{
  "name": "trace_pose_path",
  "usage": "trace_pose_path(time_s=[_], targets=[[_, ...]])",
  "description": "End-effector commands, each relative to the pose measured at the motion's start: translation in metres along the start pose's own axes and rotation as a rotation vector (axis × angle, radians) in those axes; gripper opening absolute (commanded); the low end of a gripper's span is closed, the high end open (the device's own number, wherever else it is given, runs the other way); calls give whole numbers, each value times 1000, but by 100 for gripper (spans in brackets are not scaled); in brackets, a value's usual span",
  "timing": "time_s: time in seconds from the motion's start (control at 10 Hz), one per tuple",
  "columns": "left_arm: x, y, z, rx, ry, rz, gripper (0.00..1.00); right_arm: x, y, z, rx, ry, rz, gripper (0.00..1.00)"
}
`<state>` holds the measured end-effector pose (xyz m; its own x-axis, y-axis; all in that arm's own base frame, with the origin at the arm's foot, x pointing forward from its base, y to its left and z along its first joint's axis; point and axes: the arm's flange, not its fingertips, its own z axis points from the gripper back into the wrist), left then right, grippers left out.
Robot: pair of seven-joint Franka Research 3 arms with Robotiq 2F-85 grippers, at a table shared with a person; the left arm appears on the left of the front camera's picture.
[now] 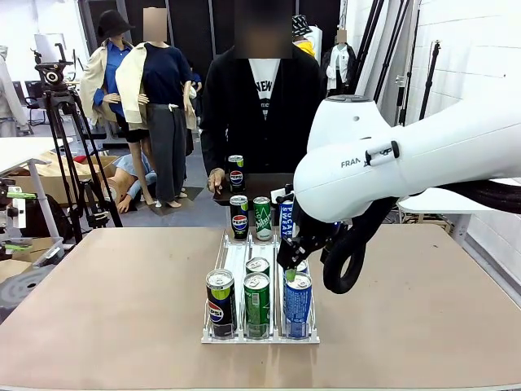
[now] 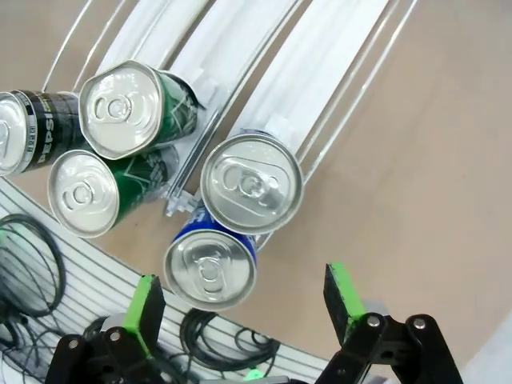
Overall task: Retrieve and hand over the desired beverage to the person.
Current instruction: Pick up another can of the same type that the person held from the Automatic Can Dispenser.
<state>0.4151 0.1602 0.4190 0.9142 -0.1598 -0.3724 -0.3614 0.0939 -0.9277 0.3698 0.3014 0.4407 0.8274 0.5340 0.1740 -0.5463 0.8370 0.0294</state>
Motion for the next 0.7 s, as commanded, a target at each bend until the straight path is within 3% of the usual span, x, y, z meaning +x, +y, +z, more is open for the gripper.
trace_pose_path(time_s=[0.0, 0.6], targets=[[0, -3, 0, -14, -8, -13, 100, 1, 10, -11, 0, -7, -18, 100], [0, -3, 0, -14, -8, -13, 100, 6, 18, -34, -7, 35, -9, 100]])
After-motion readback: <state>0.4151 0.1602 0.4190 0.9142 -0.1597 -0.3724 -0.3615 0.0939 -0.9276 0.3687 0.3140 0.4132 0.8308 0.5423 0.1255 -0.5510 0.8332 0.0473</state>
